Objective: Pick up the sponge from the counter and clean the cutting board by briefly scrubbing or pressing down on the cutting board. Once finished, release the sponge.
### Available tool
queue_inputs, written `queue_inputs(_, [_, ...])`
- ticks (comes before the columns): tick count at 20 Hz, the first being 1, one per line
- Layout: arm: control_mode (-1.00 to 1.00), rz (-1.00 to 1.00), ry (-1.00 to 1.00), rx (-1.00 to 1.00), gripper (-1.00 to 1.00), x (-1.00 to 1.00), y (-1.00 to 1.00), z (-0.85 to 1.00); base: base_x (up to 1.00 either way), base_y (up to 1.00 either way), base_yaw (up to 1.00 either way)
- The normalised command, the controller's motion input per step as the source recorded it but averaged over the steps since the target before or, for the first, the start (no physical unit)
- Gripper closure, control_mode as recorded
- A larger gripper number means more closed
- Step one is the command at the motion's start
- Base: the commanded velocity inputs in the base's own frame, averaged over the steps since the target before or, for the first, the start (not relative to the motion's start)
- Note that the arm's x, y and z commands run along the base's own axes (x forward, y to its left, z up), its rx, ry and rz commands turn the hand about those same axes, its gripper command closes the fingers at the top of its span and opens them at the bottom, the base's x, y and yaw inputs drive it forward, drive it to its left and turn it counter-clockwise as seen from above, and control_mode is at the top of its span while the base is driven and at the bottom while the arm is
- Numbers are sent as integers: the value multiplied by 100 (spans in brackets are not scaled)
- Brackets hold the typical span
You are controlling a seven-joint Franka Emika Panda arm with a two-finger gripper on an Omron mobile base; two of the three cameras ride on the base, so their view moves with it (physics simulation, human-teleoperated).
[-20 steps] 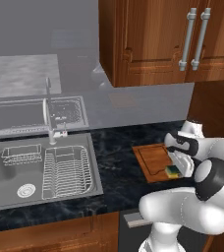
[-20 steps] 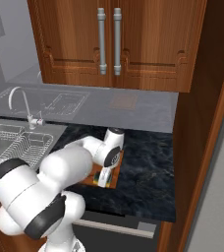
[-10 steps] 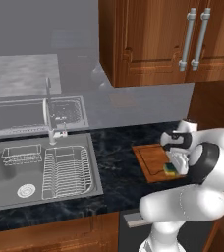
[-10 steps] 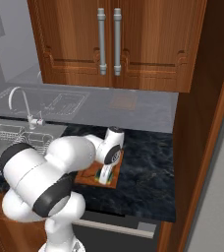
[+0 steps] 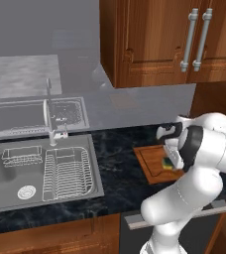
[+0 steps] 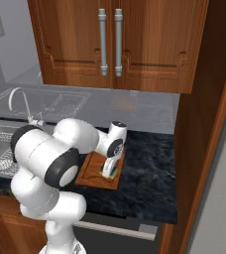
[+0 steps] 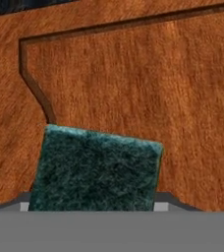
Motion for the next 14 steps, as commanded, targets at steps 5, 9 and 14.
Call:
queue_inputs(5, [-100, 3, 0, 0, 100, 66, 0, -20, 0, 0, 0])
queue_inputs(9, [-100, 3, 0, 0, 100, 66, 2, -18, 0, 0, 0])
queue_inputs(14, [-100, 3, 0, 0, 100, 59, 17, -10, 0, 0, 0])
